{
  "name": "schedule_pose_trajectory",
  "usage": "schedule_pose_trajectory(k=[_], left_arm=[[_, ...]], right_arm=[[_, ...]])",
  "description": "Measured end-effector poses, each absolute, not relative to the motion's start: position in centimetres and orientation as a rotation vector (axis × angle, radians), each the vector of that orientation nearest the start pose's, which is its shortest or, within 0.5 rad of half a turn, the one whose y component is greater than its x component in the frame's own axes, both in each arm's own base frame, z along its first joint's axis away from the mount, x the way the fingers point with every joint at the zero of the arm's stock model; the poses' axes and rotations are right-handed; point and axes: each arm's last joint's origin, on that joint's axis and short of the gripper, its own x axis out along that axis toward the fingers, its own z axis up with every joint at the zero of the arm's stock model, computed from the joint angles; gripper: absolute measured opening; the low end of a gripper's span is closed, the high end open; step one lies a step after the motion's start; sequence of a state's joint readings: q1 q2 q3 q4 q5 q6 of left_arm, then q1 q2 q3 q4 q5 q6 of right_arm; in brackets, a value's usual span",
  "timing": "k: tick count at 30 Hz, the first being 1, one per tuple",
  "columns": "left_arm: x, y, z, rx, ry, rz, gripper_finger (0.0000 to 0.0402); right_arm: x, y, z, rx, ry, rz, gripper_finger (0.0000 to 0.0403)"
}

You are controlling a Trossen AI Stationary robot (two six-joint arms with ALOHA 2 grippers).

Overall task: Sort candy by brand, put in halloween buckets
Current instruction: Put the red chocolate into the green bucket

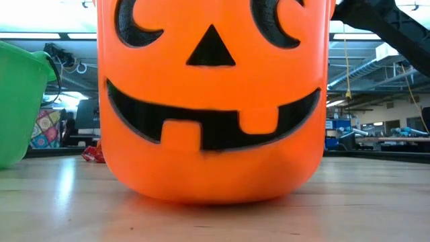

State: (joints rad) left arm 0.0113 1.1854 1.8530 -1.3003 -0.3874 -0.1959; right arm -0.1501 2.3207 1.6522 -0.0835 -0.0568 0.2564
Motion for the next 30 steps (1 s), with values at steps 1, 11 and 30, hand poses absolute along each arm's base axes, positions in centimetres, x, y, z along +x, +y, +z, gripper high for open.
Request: schedule_pose_trajectory(k=[1,11,30], left_arm=[[15.2,1.3,49.1,-0.068,0.585,0.444,0.0160],[15.2,1.3,49.1,-0.068,0.584,0.444,0.0160],[15.2,1.3,49.1,-0.063,0.589,0.443,0.0160]], right_arm=[[49.4,-7.3,12.5,0.320,0.732,-0.182,0.0104],[48.9,-6.7,11.4,0.352,0.757,-0.155,0.0033],[49.4,-6.2,17.8,0.398,0.630,-0.101,0.0002]])
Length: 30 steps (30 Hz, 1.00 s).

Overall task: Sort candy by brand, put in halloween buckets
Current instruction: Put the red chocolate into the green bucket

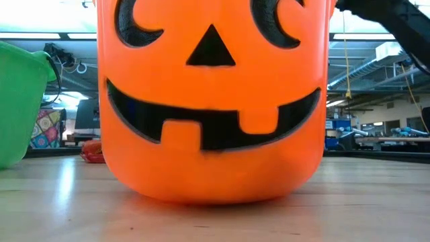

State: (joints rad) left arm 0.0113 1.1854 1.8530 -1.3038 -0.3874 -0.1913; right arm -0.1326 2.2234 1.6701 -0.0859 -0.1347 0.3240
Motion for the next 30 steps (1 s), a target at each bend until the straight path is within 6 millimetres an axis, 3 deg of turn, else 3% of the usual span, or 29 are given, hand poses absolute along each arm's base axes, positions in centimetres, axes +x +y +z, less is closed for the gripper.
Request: schedule_pose_trajectory(k=[6,12,16,22,30], left_arm=[[15.2,1.3,49.1,-0.032,0.597,0.434,0.0160],[15.1,1.3,49.1,-0.005,0.598,0.425,0.0160],[15.0,1.3,49.1,0.016,0.604,0.418,0.0160],[14.5,1.3,49.3,0.017,0.593,0.418,0.0160],[13.7,1.2,49.5,0.013,0.575,0.417,0.0160]], right_arm=[[48.0,-7.3,24.5,0.573,0.471,0.138,0.0001],[46.6,-8.1,32.1,0.666,0.155,0.615,0.0000],[45.3,-7.4,35.5,0.669,0.000,0.894,0.0000],[45.1,-6.0,35.5,0.772,0.034,0.975,0.0000],[44.7,-3.5,36.4,0.713,-0.032,1.073,0.0000]])
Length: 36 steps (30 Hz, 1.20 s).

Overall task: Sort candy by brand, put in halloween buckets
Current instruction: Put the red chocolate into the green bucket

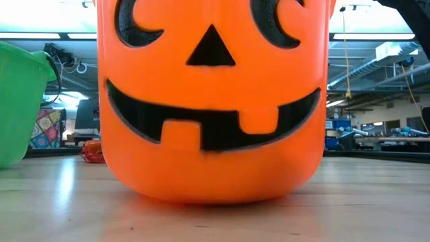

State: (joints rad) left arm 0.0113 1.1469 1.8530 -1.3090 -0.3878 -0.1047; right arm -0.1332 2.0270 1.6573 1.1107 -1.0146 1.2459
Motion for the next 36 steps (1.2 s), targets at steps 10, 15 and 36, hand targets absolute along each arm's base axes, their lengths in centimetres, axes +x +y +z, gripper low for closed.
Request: schedule_pose_trajectory(k=[10,15,36], left_arm=[[13.2,1.2,49.6,0.011,0.564,0.417,0.0160],[12.4,1.1,49.9,-0.013,0.541,0.363,0.0160],[6.6,1.1,52.3,-0.116,0.239,0.375,0.0160]], right_arm=[[43.7,-2.3,37.6,0.702,-0.178,1.137,0.0000],[46.1,-2.9,35.4,0.823,-0.026,0.880,0.0000],[47.8,-3.6,28.5,0.740,0.283,0.061,0.0000]])
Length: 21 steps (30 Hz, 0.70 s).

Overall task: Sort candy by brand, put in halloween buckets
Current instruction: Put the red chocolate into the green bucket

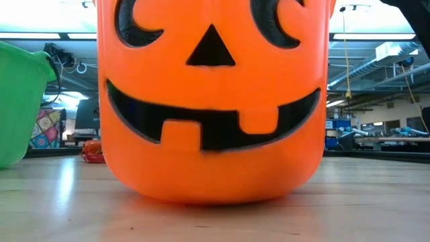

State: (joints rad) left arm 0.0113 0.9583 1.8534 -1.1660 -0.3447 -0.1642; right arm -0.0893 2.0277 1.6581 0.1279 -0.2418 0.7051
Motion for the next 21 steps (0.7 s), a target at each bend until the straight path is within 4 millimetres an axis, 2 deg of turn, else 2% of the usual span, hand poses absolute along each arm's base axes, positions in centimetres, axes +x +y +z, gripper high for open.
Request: schedule_pose_trajectory(k=[4,11,15,18,21], left_arm=[[7.1,1.1,52.2,-0.098,0.254,0.373,0.0160],[8.3,0.9,51.8,-0.118,0.311,0.324,0.0160],[8.2,0.6,50.1,-0.240,0.493,0.240,0.0160],[8.2,0.5,48.3,-0.322,0.634,0.271,0.0160],[8.4,0.4,47.3,-0.347,0.674,0.270,0.0160]], right_arm=[[47.9,-2.7,28.6,0.704,0.280,0.084,0.0000],[47.9,-1.2,28.6,0.684,0.320,0.222,0.0000],[48.0,-0.9,29.1,0.672,0.279,0.205,0.0000],[48.2,-1.0,30.4,0.664,0.202,0.221,0.0000],[48.3,-1.1,31.6,0.658,0.159,0.236,0.0000]])
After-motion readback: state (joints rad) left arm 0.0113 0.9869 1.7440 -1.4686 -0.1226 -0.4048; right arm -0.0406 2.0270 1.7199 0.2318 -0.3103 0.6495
